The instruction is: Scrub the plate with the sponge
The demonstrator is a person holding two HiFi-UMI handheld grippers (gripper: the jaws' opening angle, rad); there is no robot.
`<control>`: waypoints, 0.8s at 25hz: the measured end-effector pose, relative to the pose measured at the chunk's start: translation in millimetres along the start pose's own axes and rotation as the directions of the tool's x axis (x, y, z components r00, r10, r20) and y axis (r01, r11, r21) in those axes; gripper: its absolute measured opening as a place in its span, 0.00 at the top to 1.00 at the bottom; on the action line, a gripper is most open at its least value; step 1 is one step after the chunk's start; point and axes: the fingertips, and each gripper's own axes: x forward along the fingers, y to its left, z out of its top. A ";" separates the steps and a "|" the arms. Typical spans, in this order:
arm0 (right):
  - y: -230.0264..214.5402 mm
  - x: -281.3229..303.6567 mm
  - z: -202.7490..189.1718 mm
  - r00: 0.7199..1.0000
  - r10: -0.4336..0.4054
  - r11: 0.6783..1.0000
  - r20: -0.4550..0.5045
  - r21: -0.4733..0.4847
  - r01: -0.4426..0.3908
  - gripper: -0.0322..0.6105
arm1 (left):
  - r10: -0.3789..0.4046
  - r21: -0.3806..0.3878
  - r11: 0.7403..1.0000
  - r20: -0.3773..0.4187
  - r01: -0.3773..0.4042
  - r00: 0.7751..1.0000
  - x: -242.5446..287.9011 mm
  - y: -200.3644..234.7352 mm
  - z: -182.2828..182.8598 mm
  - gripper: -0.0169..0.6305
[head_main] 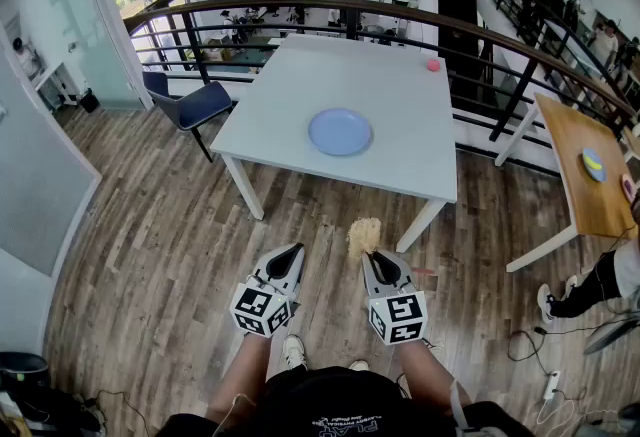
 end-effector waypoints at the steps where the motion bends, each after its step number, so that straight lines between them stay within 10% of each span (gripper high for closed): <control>1: 3.2 -5.3 -1.5 1.000 -0.002 1.000 -0.005 0.001 0.002 0.88 | 0.004 0.002 1.000 -0.005 -0.004 1.000 -5.9 0.0 0.0 0.95; 20: 45.8 7.7 2.8 1.000 -0.031 0.999 0.004 0.036 0.031 0.88 | -0.006 -0.008 1.000 -0.005 0.006 1.000 -39.4 49.5 8.5 0.95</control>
